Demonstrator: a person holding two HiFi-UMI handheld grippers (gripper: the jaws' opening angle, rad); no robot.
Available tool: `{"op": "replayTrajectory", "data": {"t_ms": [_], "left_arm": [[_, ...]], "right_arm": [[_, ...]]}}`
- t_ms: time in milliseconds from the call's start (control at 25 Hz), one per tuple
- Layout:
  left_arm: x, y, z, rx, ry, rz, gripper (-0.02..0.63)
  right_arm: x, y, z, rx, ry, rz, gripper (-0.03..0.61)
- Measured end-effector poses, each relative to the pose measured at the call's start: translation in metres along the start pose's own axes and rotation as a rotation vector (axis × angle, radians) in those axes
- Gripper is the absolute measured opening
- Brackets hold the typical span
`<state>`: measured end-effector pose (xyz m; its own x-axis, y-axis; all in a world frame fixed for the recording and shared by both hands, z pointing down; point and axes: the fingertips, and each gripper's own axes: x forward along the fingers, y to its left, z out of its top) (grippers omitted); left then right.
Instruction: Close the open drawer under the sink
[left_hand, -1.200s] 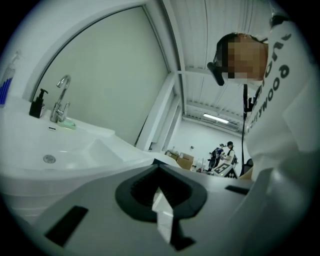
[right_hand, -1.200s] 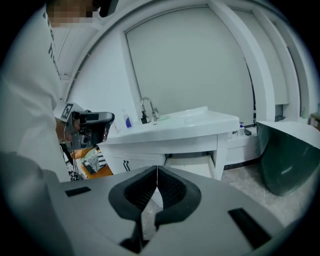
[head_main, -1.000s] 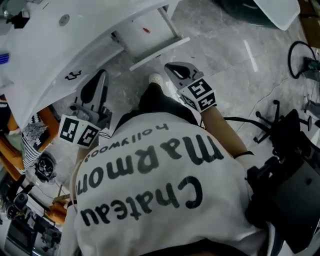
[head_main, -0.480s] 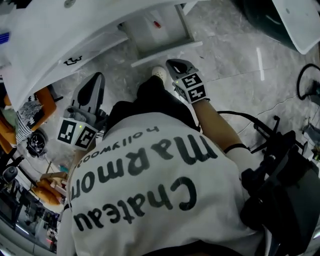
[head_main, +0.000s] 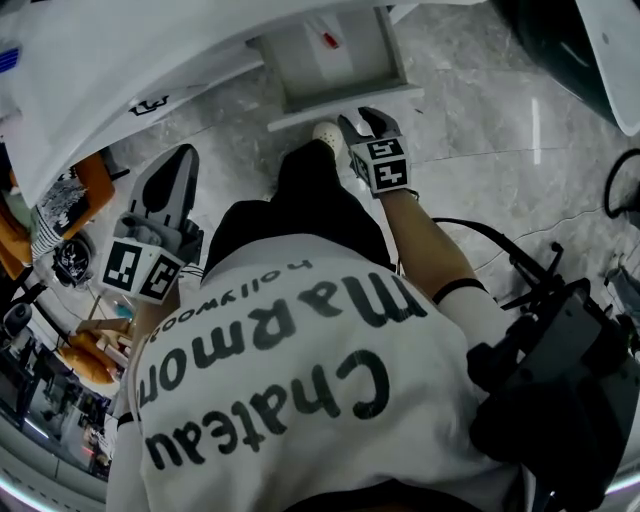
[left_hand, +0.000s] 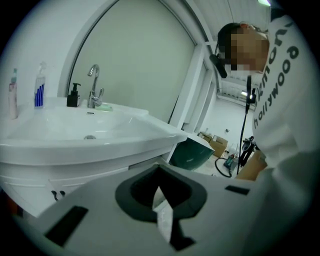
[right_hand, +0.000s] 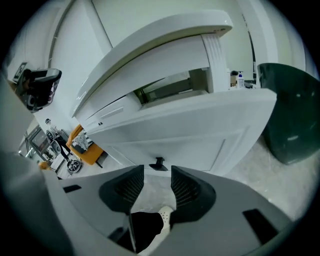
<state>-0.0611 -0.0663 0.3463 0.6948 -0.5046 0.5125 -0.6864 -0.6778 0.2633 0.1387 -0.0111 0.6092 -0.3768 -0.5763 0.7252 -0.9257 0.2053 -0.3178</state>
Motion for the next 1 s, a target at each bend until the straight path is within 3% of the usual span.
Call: {"op": "replayTrajectory", "data": {"t_ms": [320, 840, 1000], "left_arm": [[0.006, 0.0, -0.008, -0.01, 0.039, 0.013, 0.009], [0.001, 0.006, -0.023, -0.026, 0.069, -0.009, 0.009], [0.003, 0.015, -0.024, -0.091, 0.04, 0.012, 0.009]], "right_arm": [[0.03, -0.002, -0.005, 0.006, 0.059, 0.039, 0.172], [0.041, -0.001, -0.011, -0.001, 0.116, -0.024, 0.146], [0.041, -0.001, -0.011, -0.008, 0.132, -0.013, 0.143]]}}
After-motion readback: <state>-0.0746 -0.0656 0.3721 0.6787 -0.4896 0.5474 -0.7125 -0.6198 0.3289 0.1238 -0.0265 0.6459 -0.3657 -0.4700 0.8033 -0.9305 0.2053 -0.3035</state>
